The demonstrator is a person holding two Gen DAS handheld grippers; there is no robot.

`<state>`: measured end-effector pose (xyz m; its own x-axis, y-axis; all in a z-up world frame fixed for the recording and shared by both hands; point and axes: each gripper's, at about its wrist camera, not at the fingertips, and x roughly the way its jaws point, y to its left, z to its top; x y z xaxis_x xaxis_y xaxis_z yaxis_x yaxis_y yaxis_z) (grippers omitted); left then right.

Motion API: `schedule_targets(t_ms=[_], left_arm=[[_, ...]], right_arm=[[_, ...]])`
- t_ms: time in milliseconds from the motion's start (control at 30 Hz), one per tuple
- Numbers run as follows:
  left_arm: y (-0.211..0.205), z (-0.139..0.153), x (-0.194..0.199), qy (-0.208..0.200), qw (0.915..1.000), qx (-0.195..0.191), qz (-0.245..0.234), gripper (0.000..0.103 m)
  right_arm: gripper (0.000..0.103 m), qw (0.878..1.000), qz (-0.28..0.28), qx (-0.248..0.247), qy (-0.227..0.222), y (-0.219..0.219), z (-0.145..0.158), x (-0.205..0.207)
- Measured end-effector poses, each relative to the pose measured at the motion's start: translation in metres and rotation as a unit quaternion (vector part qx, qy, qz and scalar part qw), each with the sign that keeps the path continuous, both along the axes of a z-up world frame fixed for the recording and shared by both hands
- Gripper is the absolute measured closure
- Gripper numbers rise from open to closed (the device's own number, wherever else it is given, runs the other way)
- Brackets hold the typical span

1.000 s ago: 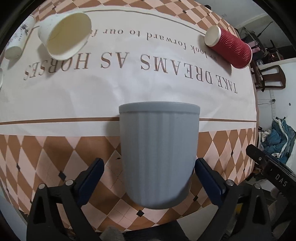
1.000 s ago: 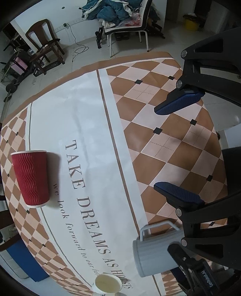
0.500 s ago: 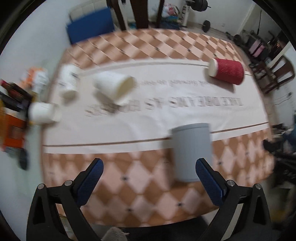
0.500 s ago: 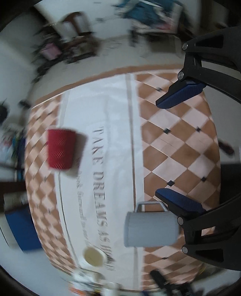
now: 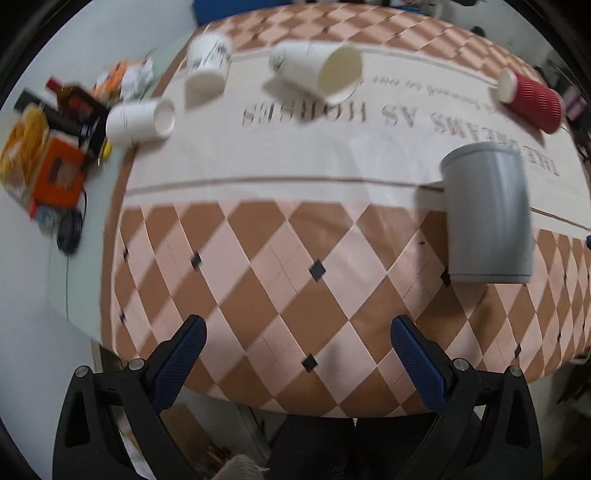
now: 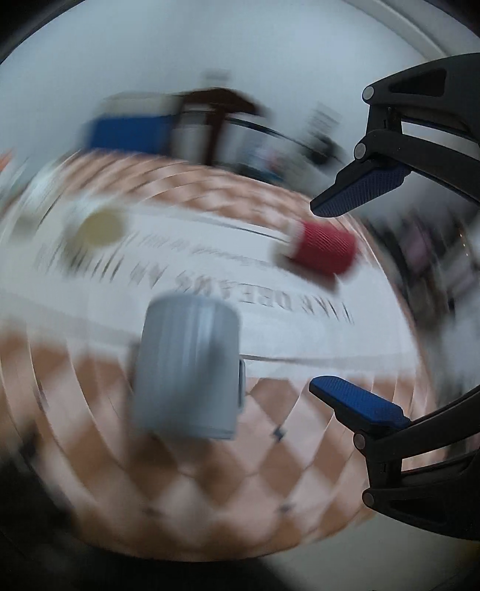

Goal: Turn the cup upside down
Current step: 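Rotate the right tool to turn the grey mug over, opening upward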

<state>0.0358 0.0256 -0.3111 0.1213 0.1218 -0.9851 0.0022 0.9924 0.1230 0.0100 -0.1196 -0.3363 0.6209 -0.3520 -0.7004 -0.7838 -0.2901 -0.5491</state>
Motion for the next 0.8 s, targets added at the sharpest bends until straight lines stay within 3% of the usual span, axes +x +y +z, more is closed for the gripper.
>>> schedule_targets(t_ms=[67, 133, 267, 400, 500, 600, 800], left_arm=[[-0.003, -0.005, -0.002, 0.008, 0.9998, -0.007, 0.019, 0.001], [-0.005, -0.014, -0.003, 0.018, 0.9989, -0.009, 0.043, 0.001], [-0.001, -0.027, -0.010, 0.034, 0.9950, -0.012, 0.093, 0.001], [0.004, -0.038, -0.020, 0.047, 0.9895, -0.008, 0.136, 0.001], [0.007, -0.044, -0.031, 0.056, 0.9846, -0.011, 0.165, 0.001], [0.011, -0.046, -0.040, 0.060, 0.9809, -0.013, 0.185, 0.001], [0.027, -0.048, -0.046, 0.057, 0.9752, -0.019, 0.213, 0.001]], right_arm=[[0.014, 0.993, 0.104, -0.052, 0.020, -0.002, -0.016, -0.011], [0.014, 0.975, 0.197, -0.098, 0.034, -0.010, -0.030, -0.019], [0.015, 0.909, 0.378, -0.169, 0.040, -0.030, -0.060, -0.024], [0.017, 0.852, 0.480, -0.202, 0.046, -0.038, -0.078, -0.019], [0.023, 0.824, 0.522, -0.215, 0.053, -0.036, -0.090, -0.013], [0.020, 0.817, 0.530, -0.221, 0.053, -0.031, -0.100, -0.010], [0.021, 0.835, 0.510, -0.197, 0.062, -0.021, -0.101, -0.004]])
